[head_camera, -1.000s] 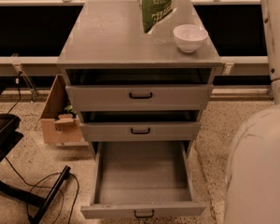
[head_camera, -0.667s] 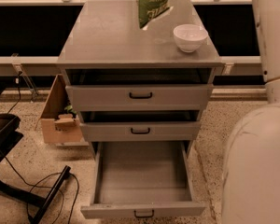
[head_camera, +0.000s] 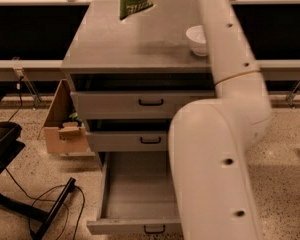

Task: Pick green jalapeno chip bag from bottom drawer and place on counter

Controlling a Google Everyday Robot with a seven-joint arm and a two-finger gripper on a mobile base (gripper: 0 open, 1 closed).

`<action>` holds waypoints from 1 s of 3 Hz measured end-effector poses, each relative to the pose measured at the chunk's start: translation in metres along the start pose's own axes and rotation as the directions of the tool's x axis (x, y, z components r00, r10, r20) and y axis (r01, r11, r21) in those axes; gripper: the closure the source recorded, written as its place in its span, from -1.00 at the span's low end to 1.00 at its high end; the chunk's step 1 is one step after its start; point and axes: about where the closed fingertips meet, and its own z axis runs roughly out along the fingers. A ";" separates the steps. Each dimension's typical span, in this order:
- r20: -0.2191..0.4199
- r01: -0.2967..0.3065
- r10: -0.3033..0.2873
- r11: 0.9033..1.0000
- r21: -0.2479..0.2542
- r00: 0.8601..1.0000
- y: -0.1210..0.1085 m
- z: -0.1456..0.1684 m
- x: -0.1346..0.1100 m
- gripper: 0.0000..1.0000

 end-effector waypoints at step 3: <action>0.027 -0.002 0.002 1.000 0.013 1.000 -0.004 0.003 -0.009 -0.42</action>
Offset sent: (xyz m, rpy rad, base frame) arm 0.0061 0.0028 0.0095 0.0213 -0.0238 -0.0080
